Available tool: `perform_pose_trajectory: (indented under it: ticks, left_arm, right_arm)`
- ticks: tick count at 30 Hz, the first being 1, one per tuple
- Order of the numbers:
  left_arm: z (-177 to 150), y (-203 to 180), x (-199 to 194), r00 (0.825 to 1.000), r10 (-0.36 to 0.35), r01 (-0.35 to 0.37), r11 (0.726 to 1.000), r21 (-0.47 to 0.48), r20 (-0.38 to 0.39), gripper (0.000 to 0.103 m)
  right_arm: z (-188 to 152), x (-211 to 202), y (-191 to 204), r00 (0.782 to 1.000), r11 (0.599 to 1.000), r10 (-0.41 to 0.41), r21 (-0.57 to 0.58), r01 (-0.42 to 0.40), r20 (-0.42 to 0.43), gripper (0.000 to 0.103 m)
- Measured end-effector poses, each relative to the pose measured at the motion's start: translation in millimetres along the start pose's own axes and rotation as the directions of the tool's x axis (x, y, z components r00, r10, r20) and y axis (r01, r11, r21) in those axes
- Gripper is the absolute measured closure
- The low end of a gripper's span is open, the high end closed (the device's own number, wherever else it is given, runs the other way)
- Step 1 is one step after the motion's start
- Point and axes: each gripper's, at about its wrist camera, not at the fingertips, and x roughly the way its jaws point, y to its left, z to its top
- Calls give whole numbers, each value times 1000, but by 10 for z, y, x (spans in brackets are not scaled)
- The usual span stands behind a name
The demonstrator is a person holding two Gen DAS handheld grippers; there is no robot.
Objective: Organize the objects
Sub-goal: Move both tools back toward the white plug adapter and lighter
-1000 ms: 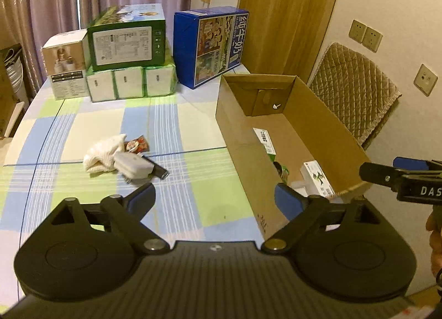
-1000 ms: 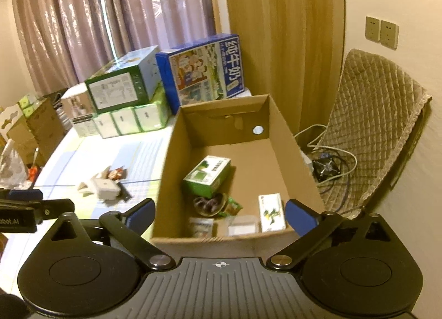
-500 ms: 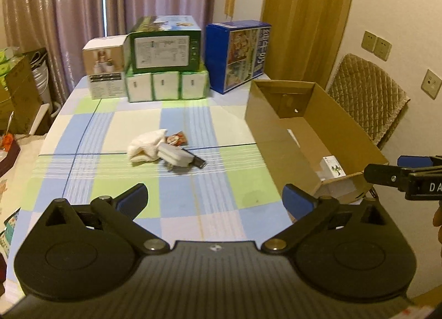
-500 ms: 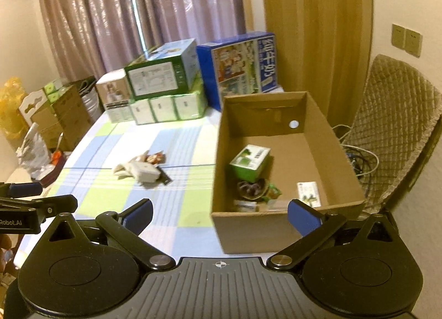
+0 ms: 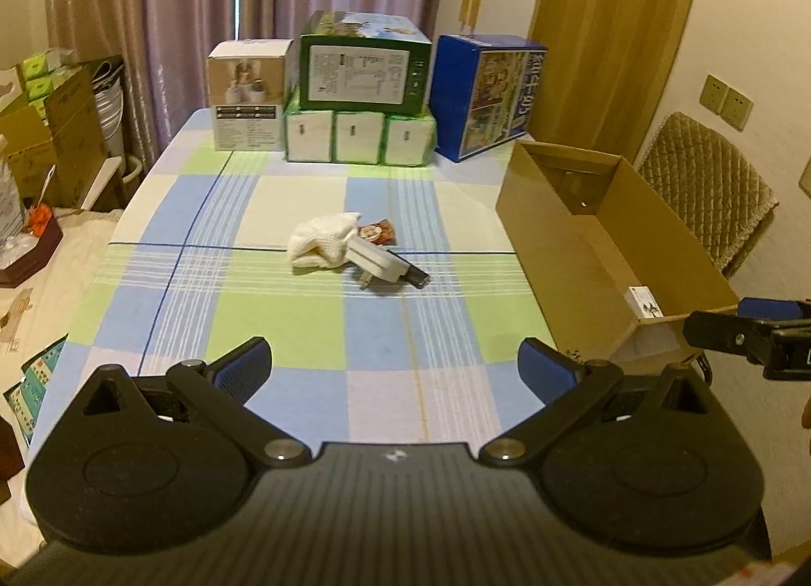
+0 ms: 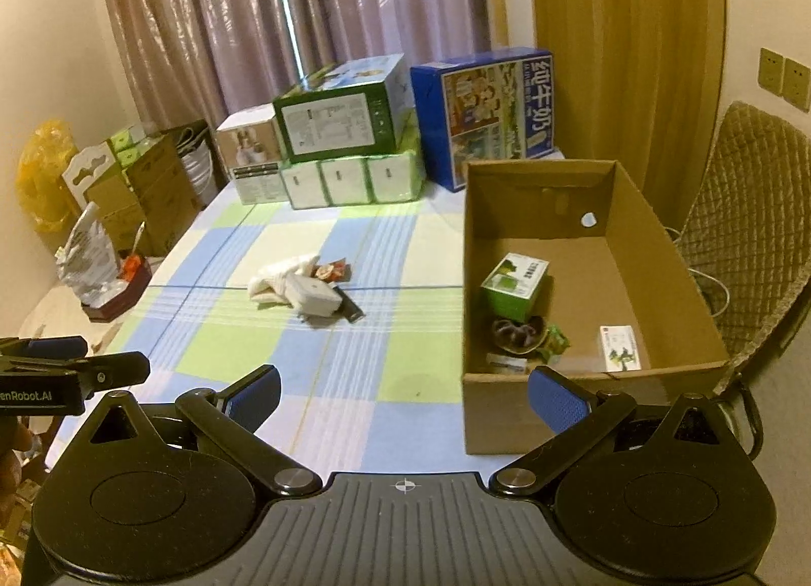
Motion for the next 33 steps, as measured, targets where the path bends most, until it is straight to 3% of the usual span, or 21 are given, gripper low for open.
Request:
perform_pose_trajectory:
  ticks: [33]
  left_arm:
    - [-84, 401, 282, 998, 58, -58, 997, -40, -24, 1]
  right_arm:
    - [-36, 496, 332, 996, 997, 62, -34, -64, -67, 2]
